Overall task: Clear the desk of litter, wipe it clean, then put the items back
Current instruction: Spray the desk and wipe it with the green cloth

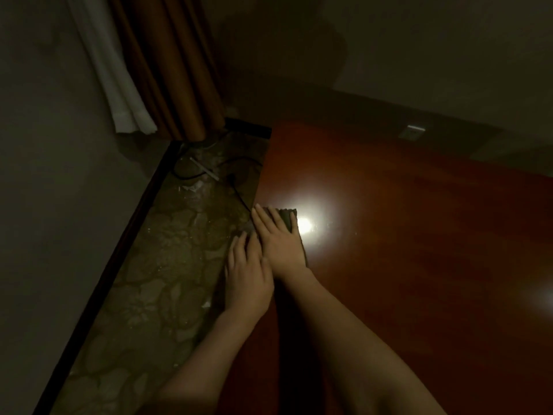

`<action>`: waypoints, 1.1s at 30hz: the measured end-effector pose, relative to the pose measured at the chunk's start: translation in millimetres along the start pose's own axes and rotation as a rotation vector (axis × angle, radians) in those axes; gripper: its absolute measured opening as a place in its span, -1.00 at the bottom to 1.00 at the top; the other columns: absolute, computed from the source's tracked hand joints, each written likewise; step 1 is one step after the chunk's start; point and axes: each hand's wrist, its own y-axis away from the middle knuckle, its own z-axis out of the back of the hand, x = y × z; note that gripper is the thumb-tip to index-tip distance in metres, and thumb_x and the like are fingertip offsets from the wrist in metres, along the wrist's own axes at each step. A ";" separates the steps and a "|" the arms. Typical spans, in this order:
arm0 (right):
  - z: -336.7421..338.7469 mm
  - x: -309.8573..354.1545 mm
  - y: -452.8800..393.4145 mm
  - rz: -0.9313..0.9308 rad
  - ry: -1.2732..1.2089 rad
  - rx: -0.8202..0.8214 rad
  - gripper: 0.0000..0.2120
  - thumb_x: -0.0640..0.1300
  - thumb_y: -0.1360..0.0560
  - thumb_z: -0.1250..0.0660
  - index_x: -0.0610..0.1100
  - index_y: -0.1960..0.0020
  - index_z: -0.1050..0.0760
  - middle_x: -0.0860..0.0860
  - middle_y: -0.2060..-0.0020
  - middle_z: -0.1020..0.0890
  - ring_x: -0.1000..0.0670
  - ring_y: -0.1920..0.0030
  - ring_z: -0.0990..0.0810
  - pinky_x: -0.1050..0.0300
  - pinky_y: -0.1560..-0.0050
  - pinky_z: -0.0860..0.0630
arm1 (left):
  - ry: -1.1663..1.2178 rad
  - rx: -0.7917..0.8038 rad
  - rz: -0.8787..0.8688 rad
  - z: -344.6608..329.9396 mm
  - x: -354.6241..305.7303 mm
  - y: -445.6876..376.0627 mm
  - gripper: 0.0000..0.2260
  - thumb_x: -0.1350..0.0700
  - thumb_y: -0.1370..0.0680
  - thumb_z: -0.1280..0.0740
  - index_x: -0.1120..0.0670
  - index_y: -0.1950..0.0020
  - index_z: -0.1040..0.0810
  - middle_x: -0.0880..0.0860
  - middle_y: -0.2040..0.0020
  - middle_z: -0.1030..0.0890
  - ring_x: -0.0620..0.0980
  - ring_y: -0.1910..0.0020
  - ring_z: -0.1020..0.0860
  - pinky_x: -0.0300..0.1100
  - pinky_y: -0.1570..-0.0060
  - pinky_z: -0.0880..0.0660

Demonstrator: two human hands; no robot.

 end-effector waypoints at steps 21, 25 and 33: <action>69.9 -99.3 -174.0 -0.081 -0.245 -0.304 -0.52 -0.08 -0.59 -0.10 -0.10 -0.50 -0.23 0.01 -0.48 -0.28 0.01 -0.52 -0.12 -0.10 -0.49 0.14 | -0.327 -0.098 0.060 -65.8 -48.1 -111.4 -0.46 -0.04 -0.55 -0.02 0.16 -0.49 -0.22 0.20 -0.51 -0.19 0.16 -0.51 -0.13 0.21 -0.40 0.01; 65.0 -97.9 -167.4 -0.130 -0.065 -0.171 -0.49 0.02 -0.65 0.05 -0.05 -0.57 0.02 0.04 -0.55 -0.04 0.00 -0.55 0.07 -0.17 -0.48 0.19 | -0.344 -0.100 0.051 -67.1 -47.4 -112.1 -0.47 -0.02 -0.54 -0.02 0.16 -0.48 -0.25 0.21 -0.50 -0.21 0.18 -0.49 -0.16 0.22 -0.39 -0.01; 62.3 -96.9 -167.0 -0.153 -0.062 -0.185 -0.45 0.10 -0.64 0.04 -0.05 -0.57 0.01 0.05 -0.55 -0.04 0.01 -0.55 0.07 -0.16 -0.47 0.20 | -0.349 -0.105 0.062 -67.8 -46.9 -113.2 -0.47 -0.01 -0.53 -0.01 0.16 -0.47 -0.28 0.21 -0.49 -0.25 0.19 -0.48 -0.19 0.22 -0.39 -0.03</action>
